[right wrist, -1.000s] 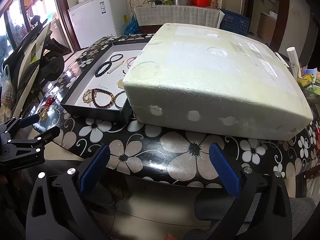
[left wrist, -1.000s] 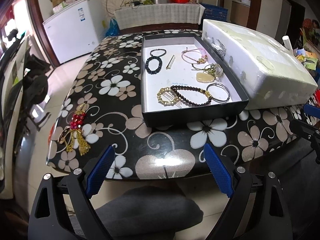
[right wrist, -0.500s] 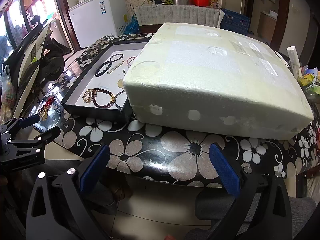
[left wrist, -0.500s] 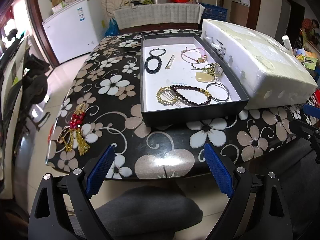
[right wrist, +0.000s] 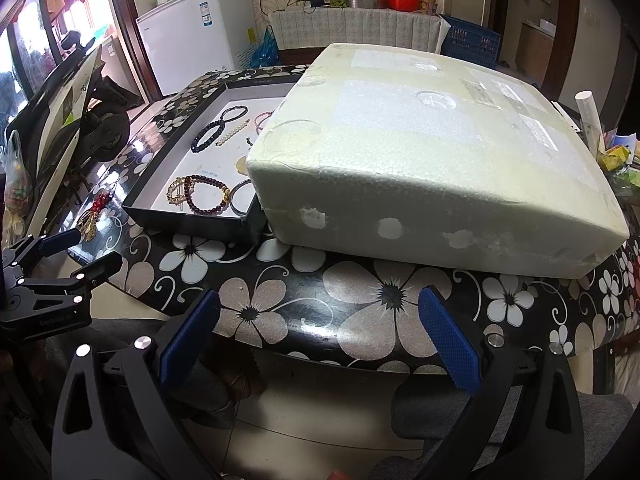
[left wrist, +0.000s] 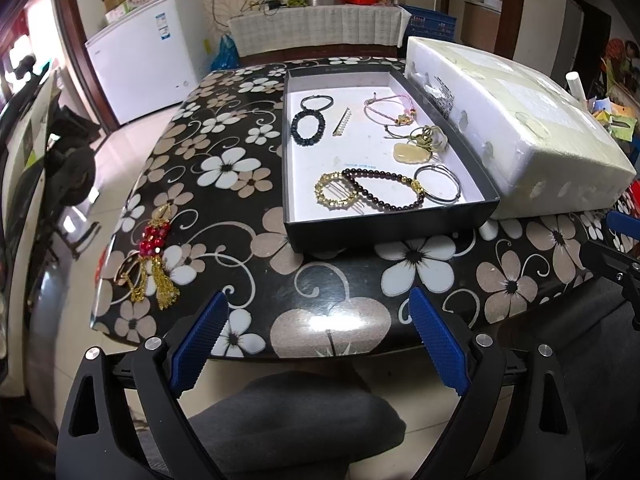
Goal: Organize jewelry
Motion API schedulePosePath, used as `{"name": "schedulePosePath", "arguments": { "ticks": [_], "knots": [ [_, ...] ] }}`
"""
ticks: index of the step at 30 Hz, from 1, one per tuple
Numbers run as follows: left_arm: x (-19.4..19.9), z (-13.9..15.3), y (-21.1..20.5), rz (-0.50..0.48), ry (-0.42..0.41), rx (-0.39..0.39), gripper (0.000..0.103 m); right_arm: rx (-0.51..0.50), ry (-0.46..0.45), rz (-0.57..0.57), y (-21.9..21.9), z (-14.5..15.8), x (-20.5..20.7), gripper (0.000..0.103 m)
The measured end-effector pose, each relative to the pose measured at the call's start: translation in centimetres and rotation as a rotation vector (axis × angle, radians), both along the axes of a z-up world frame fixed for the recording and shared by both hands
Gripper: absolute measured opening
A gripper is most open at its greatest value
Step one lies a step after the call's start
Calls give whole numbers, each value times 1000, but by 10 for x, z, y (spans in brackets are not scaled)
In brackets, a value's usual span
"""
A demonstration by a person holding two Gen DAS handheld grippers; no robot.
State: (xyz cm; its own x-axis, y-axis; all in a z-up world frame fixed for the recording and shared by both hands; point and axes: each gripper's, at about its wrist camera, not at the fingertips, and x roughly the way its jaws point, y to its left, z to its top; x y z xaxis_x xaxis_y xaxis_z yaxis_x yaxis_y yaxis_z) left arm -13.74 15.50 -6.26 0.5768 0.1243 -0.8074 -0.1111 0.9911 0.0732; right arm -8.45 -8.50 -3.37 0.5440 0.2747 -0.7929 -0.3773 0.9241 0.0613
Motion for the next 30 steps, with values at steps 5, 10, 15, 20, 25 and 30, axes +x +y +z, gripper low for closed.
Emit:
{"name": "schedulePosePath", "arguments": {
  "ticks": [5,10,15,20,25,30],
  "knots": [
    [0,-2,0,-7,2,-5,96,1,3,1,0,0,-1,98],
    [-2,0,-1,-18,-11,-9,96,2,4,0,0,0,-1,98],
    [-1,0,-2,-27,-8,-17,96,4,9,0,0,0,-3,98],
    [-1,-1,0,-22,3,-25,96,4,10,1,0,0,-4,98],
    [1,-2,-1,-26,23,-23,97,4,13,1,1,0,-5,98],
    [1,-2,4,-2,32,-58,97,7,22,-1,1,-2,-6,98]
  ]
}}
